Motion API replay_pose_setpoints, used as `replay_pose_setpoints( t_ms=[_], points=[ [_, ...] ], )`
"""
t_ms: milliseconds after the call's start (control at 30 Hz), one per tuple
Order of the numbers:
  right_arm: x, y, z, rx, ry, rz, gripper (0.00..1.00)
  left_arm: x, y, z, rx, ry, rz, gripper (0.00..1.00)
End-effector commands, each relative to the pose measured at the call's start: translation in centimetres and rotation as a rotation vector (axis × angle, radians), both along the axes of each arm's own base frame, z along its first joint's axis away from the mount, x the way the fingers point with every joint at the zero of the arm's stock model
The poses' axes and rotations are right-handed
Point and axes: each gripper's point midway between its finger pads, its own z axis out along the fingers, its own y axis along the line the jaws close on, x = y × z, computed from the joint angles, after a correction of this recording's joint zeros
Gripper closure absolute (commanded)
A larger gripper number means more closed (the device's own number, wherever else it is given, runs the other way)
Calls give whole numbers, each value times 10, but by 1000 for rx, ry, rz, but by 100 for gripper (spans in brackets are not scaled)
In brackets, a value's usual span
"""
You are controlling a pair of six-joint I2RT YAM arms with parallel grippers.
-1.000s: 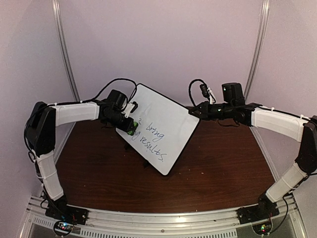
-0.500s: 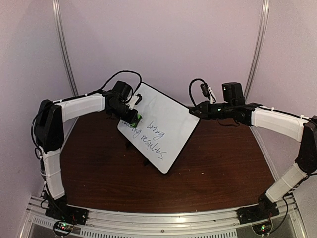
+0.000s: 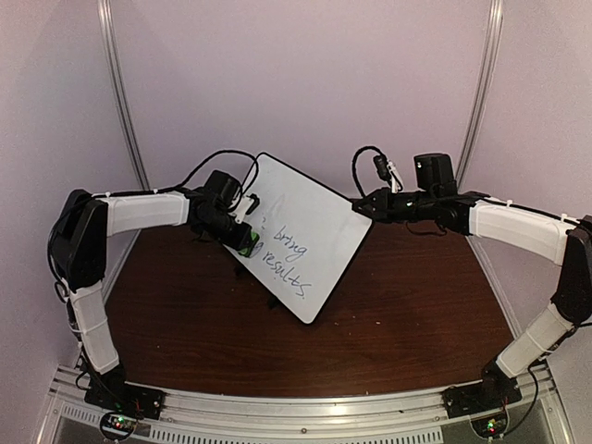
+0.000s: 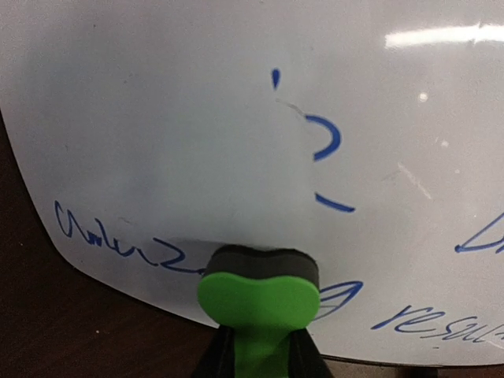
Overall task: Erase the whiteboard
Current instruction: Erase the center of the whiteboard.
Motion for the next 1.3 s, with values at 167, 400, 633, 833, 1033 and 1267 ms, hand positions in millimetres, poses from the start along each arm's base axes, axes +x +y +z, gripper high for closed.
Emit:
replay_pose_setpoints(
  t_ms=[167,400,633,833,1033,1267],
  points=[
    [-31,31,21,25,-106,209,100,42,-47,45,-93,-112,-59,94],
    [-31,31,20,22,-103,207,100,60,-50,51,-63,-148,-47,94],
    [-31,32,20,22,-103,210,100,27,-33,18,-35,-58,-43,95],
    [-29,33,17,22,-96,212,100,-5,-21,-4,-36,7,-59,95],
    [-29,34,18,25,-97,214,100,1,-34,1,-45,-23,-83,95],
    [-30,32,17,18,-98,209,100,28,-54,38,-81,-102,-99,95]
  ],
)
